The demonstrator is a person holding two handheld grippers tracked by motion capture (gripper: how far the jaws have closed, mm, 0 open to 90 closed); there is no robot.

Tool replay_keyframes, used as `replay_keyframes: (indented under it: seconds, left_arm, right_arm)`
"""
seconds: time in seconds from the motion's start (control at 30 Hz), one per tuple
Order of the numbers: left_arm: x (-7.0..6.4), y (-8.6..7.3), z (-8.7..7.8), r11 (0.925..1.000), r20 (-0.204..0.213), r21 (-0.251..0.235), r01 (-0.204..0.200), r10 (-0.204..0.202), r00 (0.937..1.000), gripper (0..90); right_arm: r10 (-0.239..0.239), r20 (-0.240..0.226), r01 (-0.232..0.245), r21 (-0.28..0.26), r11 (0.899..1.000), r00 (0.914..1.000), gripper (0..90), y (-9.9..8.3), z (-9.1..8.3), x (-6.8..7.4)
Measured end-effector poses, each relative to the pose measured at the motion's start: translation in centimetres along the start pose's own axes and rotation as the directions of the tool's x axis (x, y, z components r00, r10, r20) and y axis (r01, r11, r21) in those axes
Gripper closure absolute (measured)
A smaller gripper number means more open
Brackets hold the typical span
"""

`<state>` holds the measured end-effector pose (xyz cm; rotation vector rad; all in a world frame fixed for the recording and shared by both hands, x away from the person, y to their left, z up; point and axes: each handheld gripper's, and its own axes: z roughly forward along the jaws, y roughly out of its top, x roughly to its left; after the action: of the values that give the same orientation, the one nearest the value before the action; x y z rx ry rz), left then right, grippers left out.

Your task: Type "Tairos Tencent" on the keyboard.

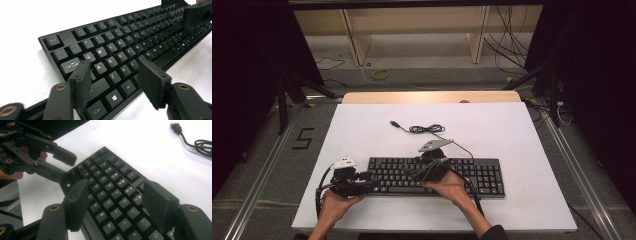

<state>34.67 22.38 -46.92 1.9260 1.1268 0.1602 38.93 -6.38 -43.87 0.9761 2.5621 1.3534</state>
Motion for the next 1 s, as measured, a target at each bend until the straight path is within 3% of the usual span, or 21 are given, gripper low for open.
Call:
replay_keyframes:
  seconds: [0.47, 1.0]
  left_arm:
    - [-0.1, 0.0, 0.2, 0.9979, -0.021, 0.061, -0.022, 0.023, 0.9995, 67.6]
    - [0.4, 0.0, 0.6, 0.9935, -0.064, 0.110, -0.028, 0.035, 0.9973, 86.1]
  right_arm:
    - [-0.008, -0.013, 0.008, 0.002, 1.000, 0.9999, 53.4, 0.8, 1.6, 0.2]
    - [-0.033, 0.007, 0.033, 0.055, 0.998, 0.9994, 85.0, 1.1, 4.0, 0.5]
